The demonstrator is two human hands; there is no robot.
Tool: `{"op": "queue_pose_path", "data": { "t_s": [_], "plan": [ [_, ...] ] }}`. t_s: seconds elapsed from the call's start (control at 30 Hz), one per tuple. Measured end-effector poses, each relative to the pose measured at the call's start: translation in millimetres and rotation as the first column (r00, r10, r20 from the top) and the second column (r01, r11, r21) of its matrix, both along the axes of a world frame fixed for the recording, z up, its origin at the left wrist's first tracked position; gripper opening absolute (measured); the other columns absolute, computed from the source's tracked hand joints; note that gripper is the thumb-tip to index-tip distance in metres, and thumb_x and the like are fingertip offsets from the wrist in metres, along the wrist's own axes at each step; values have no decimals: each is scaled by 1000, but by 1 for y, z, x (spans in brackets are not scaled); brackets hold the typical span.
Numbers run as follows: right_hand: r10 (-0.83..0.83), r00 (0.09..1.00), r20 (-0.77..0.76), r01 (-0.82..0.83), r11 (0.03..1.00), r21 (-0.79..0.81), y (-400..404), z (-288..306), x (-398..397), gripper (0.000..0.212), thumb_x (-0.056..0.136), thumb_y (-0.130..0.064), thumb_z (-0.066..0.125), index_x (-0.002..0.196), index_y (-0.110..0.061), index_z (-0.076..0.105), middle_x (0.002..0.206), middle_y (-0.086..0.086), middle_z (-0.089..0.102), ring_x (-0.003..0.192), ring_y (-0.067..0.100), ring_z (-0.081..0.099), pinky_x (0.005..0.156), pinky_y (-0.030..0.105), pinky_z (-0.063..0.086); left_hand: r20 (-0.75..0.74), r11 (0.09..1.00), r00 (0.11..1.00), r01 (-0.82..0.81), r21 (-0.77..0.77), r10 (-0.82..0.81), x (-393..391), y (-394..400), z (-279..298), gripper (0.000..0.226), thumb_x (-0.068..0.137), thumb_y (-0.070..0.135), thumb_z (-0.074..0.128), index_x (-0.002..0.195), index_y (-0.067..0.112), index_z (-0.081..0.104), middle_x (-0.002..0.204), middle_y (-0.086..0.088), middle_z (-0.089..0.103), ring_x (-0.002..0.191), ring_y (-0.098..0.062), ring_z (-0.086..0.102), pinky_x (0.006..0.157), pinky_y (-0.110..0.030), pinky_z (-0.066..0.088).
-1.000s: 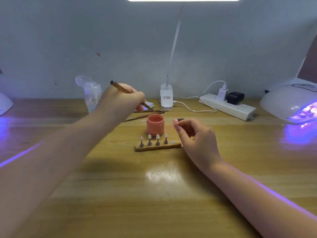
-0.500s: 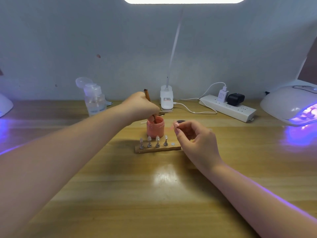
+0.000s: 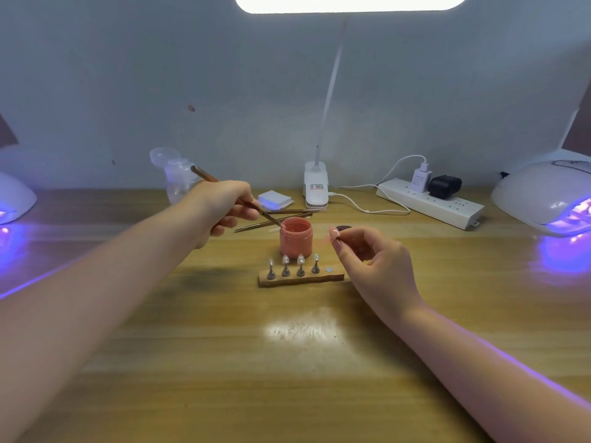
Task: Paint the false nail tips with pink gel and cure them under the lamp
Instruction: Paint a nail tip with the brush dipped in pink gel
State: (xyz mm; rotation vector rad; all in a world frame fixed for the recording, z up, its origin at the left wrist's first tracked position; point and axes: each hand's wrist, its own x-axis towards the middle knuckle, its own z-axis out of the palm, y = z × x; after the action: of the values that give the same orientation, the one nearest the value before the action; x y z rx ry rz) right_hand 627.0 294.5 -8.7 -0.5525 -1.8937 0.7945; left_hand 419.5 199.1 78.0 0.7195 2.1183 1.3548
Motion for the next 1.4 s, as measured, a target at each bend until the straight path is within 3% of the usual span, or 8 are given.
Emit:
{"op": "queue_pose_path", "data": {
  "t_s": [0.23, 0.4, 0.67, 0.83, 0.97, 1.1, 1.3, 1.4],
  "plan": [
    [-31, 999, -17, 30, 998, -54, 0, 0, 0, 10, 87, -18, 71, 95, -14, 74, 83, -7, 73, 76, 8, 67, 72, 34, 55, 26, 891, 999, 5, 453, -19, 20, -13, -21, 11, 92, 19, 56, 89, 17, 67, 67, 4, 71, 51, -3, 51, 58, -22, 41],
    [-17, 999, -48, 11, 992, -127, -2, 2, 1, 14, 86, -12, 71, 100, -14, 73, 89, -6, 74, 83, 8, 69, 80, 35, 57, -241, 754, 968, 213, 621, -74, 70, -27, -48, 16, 88, 17, 56, 102, 20, 62, 79, 9, 73, 70, 1, 65, 61, -12, 47],
    [19, 998, -68, -25, 995, -99, -5, 3, 1, 13, 84, -11, 73, 95, -16, 74, 83, -5, 74, 76, 13, 70, 74, 35, 58, -639, 758, 769, 438, 484, -36, 91, -32, -71, 17, 86, 12, 61, 102, 15, 68, 98, 2, 71, 83, -6, 65, 74, -15, 48],
    [20, 999, -50, -24, 997, -72, -5, 2, 2, 10, 83, -11, 73, 92, -16, 73, 82, -6, 73, 75, 10, 68, 73, 36, 57, -642, 729, 765, 465, 502, -46, 91, -35, -73, 13, 87, 14, 60, 96, 11, 68, 96, -1, 70, 89, -12, 66, 76, -23, 51],
    [17, 999, -39, -19, 998, -53, -5, 3, 2, 7, 84, -15, 73, 91, -16, 74, 80, -5, 73, 72, 13, 67, 71, 38, 56, -637, 692, 769, 486, 533, -49, 93, -42, -71, 14, 83, 22, 52, 90, 18, 64, 83, 3, 67, 80, -10, 62, 71, -18, 47],
    [22, 999, -32, -24, 999, -43, -6, 4, 2, 7, 85, -14, 73, 92, -13, 74, 80, -6, 72, 73, 12, 67, 70, 36, 56, -588, 739, 808, 422, 524, -44, 94, -40, -69, 11, 88, 27, 56, 97, 29, 62, 96, 11, 68, 90, -2, 63, 76, -12, 46],
    [8, 1000, -22, -8, 1000, -19, -4, 3, 3, 8, 84, -11, 72, 92, -14, 73, 81, -5, 72, 73, 10, 66, 71, 32, 56, -611, 722, 786, 474, 504, -90, 91, -44, -70, 18, 82, 26, 53, 86, 15, 66, 81, 4, 68, 77, -16, 61, 67, -28, 46],
    [12, 999, -30, -12, 1000, -11, -4, 2, 2, 7, 85, -13, 72, 92, -12, 73, 79, -5, 71, 71, 10, 65, 69, 32, 55, -552, 724, 831, 419, 548, -63, 93, -44, -67, 13, 83, 28, 53, 88, 22, 64, 84, 11, 68, 81, -6, 62, 70, -17, 45]
  ]
}}
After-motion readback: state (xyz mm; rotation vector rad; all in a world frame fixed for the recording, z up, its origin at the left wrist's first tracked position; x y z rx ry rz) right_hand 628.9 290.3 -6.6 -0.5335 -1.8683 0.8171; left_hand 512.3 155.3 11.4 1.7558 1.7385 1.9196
